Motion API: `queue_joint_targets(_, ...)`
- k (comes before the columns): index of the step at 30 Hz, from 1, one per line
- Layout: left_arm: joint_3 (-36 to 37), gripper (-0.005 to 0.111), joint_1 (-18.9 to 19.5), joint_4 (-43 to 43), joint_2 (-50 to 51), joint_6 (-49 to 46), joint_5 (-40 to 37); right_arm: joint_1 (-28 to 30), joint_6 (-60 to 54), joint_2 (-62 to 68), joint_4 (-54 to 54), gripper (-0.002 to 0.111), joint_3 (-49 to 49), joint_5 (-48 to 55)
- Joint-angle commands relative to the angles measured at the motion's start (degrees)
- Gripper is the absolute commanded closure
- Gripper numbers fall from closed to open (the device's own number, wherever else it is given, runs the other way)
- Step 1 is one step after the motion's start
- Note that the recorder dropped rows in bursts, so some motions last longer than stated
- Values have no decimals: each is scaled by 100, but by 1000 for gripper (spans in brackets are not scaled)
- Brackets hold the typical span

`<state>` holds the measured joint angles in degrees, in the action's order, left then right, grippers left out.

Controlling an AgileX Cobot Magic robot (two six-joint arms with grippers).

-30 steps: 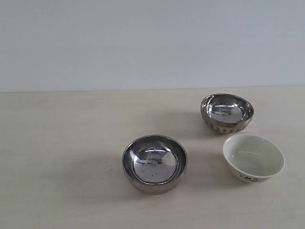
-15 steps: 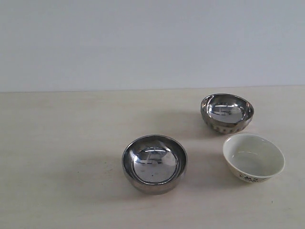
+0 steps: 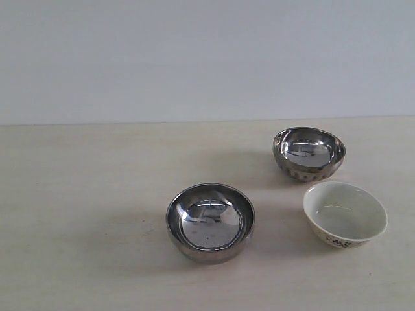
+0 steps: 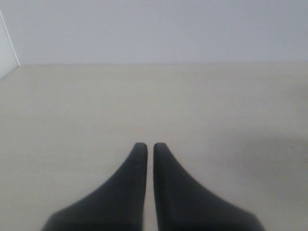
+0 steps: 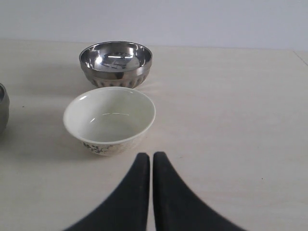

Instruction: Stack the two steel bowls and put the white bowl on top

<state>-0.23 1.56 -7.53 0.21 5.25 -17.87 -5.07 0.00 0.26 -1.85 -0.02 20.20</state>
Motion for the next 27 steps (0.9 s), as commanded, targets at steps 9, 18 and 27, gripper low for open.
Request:
queue_joint_targets(9,23,103,18,108,-21,-115,-2,-5,0,-26,-27,108,2,-55)
queue_joint_targets(18,23,103,67,108,-21,-115,-1,-5,0,-26,-27,108,2,-55)
queue_joint_targets(27,23,103,67,108,-21,-115,-1,-5,0,-26,-49,108,2,-56)
